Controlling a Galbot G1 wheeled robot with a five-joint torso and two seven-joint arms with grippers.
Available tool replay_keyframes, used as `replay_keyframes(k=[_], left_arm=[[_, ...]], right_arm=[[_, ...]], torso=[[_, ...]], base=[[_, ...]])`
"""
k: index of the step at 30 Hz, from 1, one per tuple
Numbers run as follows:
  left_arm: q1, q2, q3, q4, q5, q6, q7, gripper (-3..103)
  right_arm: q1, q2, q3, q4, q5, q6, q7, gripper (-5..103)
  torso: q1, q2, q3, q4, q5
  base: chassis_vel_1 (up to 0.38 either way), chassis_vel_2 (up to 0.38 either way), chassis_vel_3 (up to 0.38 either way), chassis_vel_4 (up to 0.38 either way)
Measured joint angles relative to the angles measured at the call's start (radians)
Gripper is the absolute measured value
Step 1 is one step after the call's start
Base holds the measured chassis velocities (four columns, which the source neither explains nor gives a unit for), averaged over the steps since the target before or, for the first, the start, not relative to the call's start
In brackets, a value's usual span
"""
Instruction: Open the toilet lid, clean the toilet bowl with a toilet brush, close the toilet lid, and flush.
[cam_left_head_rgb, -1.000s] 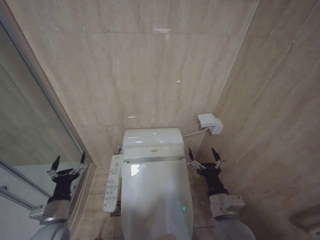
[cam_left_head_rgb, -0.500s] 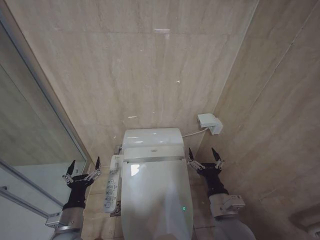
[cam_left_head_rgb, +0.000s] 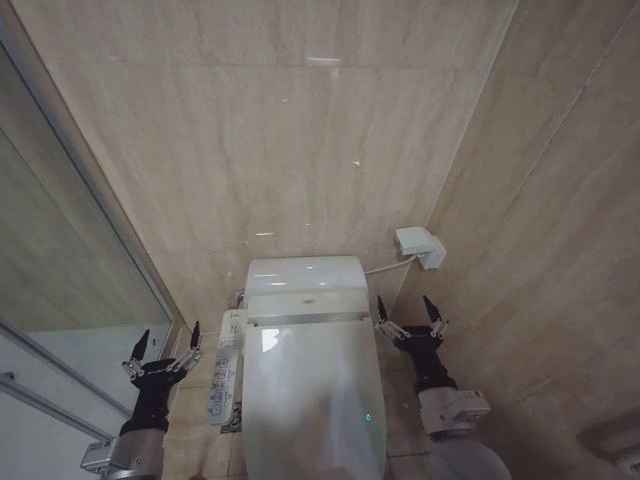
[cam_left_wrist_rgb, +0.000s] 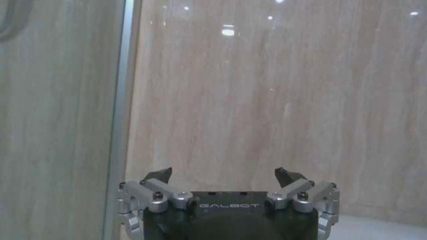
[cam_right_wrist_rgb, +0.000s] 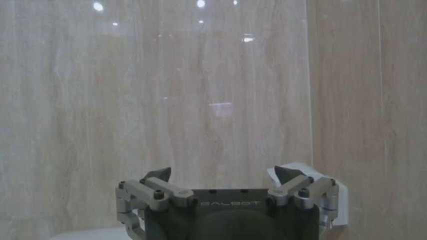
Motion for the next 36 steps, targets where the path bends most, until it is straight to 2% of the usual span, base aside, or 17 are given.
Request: replay_keyframes(k=[12, 36], left_arm=[[-0.013, -0.011, 0.005, 0.002, 0.011, 0.019, 0.003, 100], [0.001, -0.008, 0.010, 0.005, 0.050, 0.008, -0.002, 100]], right_arm=[[0.000, 0.000, 0.000, 0.000, 0.000, 0.000, 0.000, 100], [0.000, 0.000, 0.000, 0.000, 0.000, 0.000, 0.000, 100]], torso=[[0.000, 0.000, 0.000, 0.0000, 0.0000], [0.000, 0.000, 0.000, 0.0000, -0.0001]], base=[[0.000, 0.000, 0.000, 0.000], [0.000, 0.000, 0.000, 0.000]])
